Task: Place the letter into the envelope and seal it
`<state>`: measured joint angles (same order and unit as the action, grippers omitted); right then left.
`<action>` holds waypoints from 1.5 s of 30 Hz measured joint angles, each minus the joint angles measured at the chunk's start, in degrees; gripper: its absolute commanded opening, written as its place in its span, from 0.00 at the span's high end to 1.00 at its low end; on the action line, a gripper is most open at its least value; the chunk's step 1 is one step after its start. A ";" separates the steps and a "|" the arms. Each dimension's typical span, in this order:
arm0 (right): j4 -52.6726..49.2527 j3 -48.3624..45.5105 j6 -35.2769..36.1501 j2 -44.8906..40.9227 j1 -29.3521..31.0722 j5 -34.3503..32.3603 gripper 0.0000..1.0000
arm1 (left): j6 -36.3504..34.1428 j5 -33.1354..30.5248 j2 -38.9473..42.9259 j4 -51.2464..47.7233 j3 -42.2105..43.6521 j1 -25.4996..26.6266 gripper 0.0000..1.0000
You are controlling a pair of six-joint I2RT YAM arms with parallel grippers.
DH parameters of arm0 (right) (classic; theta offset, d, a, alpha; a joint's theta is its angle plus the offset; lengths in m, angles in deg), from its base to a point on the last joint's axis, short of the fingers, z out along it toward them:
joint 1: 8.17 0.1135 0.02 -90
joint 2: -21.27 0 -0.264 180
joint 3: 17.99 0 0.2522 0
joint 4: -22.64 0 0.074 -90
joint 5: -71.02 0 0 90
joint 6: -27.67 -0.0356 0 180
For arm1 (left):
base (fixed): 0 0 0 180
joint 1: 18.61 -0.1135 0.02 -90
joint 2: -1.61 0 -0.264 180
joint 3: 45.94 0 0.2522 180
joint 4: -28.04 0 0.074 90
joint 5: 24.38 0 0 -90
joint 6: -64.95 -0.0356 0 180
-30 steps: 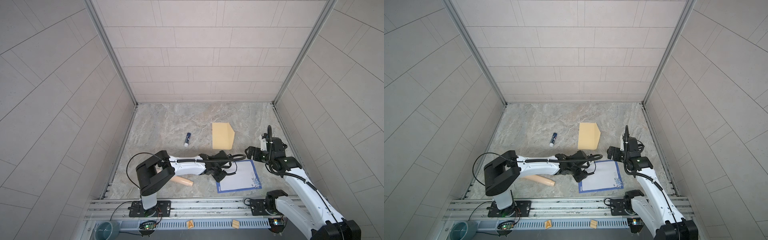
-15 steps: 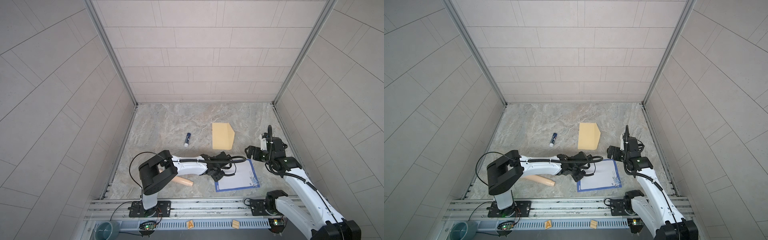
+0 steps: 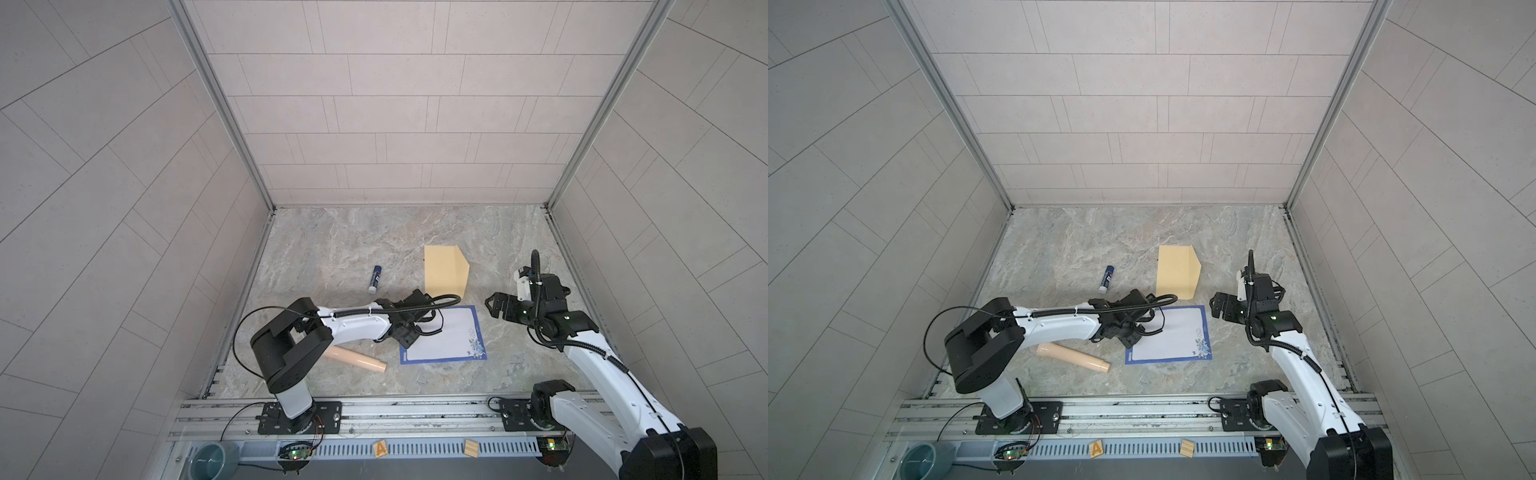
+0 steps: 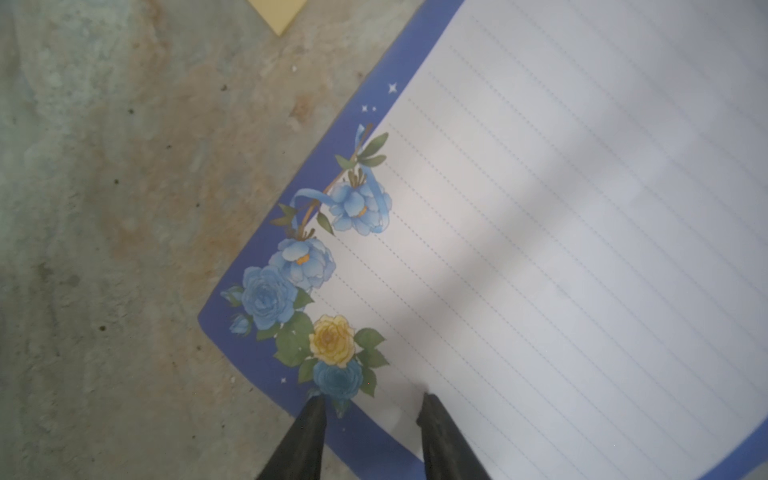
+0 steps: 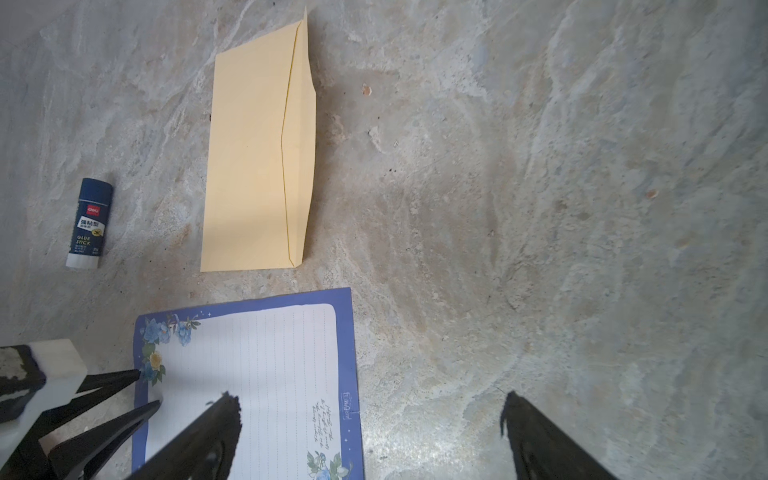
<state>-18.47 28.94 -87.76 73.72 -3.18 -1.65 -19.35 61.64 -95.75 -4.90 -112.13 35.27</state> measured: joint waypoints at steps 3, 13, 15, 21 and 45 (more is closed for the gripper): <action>0.20 -0.85 -0.79 1.68 0.61 1.99 0.01 | -0.42 0.20 0.70 -0.20 0.52 -0.87 0.52; 1.33 -3.54 -3.37 4.92 8.31 3.17 0.01 | 2.27 4.63 10.03 0.42 2.67 -2.25 0.35; 1.44 -4.04 -3.63 5.60 8.72 3.17 0.01 | 3.37 5.70 12.39 1.03 3.41 -2.78 0.33; 2.97 -4.52 -4.46 7.23 10.34 3.23 0.01 | 6.84 7.98 15.54 3.13 7.28 -4.02 0.32; 10.21 -4.74 -7.80 16.33 12.37 9.16 0.11 | 11.43 10.60 9.68 9.53 12.15 -4.00 0.35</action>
<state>-8.27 24.20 -95.56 90.04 9.19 7.50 -7.92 72.24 -86.07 4.63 -99.98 31.27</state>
